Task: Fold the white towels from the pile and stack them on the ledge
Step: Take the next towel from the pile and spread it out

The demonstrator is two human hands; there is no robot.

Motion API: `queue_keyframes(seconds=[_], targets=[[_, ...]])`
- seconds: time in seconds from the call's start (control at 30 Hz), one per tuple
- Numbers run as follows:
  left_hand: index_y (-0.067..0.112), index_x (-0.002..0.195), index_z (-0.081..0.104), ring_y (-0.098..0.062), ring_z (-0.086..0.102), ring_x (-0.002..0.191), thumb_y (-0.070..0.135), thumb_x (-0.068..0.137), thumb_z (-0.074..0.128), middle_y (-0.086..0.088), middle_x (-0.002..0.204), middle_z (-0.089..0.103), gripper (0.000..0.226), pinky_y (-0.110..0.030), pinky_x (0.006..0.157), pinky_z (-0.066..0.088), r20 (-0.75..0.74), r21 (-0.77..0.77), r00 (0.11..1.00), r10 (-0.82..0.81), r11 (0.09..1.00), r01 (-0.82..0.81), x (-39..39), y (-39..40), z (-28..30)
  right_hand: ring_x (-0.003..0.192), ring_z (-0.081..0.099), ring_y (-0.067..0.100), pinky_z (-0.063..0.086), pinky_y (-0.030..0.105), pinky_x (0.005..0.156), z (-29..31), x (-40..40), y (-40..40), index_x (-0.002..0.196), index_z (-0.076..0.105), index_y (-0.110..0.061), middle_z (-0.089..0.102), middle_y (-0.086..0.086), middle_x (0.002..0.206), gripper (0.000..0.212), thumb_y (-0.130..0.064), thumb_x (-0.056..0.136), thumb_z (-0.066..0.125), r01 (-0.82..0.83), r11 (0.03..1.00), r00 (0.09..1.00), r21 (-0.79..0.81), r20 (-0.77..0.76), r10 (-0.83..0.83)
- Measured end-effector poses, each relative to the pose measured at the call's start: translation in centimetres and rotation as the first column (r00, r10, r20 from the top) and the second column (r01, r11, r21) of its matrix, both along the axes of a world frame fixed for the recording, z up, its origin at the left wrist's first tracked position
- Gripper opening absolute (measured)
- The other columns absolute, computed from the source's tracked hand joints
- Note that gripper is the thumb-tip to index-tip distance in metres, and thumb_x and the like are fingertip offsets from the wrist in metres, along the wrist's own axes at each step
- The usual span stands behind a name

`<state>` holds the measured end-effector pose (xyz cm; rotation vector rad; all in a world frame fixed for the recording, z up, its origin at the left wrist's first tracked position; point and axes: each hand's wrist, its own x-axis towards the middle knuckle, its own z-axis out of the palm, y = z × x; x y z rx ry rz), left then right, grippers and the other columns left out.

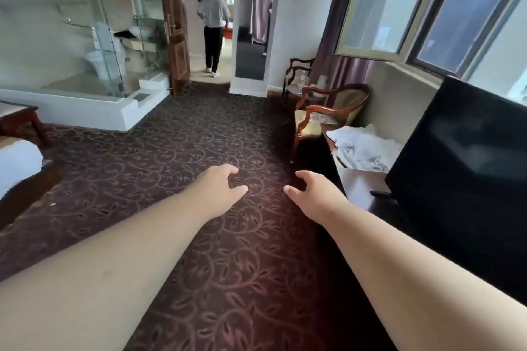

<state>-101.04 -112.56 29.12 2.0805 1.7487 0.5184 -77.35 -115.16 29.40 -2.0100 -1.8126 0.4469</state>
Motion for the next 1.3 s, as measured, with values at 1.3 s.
queue_keyframes(seconds=[1.3], targets=[[0.031,0.145,0.039,-0.022,0.048,0.128,0.052,0.087,0.062,0.000,0.146,0.044,0.066,-0.040,0.105,0.043,-0.204,-0.229,0.555,-0.807,0.590,0.774,56.0,95.2,-11.8,0.138,0.035,0.029,0.034,0.040,0.113,-14.3,47.8,78.2,0.143,0.047,-0.021,0.043,0.003,0.145,0.062,-0.056,0.092,0.054,0.649,0.673,0.748,-0.355,0.136,-0.650]])
